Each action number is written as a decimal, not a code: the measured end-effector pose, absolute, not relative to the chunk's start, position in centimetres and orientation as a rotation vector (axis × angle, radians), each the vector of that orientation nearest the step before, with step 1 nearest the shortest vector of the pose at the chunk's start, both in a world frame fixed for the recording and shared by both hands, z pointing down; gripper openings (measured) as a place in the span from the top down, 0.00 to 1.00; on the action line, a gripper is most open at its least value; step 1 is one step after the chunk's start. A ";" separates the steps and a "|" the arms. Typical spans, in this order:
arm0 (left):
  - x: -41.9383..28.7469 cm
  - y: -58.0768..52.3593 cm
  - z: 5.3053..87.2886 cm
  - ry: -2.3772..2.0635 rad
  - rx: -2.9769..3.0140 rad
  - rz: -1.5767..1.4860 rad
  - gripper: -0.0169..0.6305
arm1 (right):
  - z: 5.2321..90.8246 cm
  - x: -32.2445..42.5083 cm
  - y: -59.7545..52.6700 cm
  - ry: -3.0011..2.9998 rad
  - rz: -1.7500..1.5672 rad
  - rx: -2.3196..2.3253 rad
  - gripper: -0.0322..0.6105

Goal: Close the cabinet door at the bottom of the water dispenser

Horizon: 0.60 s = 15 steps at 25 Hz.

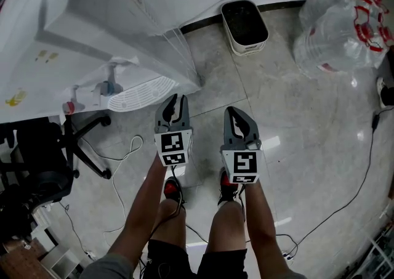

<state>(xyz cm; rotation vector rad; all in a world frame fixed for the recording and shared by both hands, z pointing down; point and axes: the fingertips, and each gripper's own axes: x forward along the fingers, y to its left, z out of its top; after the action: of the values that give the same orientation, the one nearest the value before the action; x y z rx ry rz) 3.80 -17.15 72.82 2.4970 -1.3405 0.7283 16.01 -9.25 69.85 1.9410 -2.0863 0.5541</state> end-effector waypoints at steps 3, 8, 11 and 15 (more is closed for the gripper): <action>4.0 -16.1 70.3 -1.344 2.490 0.706 0.83 | 67.6 16.0 -8.9 -2.101 0.540 1.915 0.92; 4.1 -14.8 64.9 -1.369 2.482 0.652 0.83 | 62.4 15.6 -8.9 -2.141 0.495 1.866 0.92; 3.9 -13.9 61.2 -1.393 2.475 0.637 0.83 | 58.5 15.4 -8.8 -2.174 0.464 1.839 0.92; 3.4 -13.1 55.3 -1.441 2.465 0.604 0.83 | 52.7 14.8 -9.2 -2.224 0.413 1.797 0.92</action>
<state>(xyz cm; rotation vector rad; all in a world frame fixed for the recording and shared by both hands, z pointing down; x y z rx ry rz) 3.38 -13.05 55.32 2.4653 -1.4415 0.6045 14.82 -9.19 52.68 1.7972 -2.2244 0.4127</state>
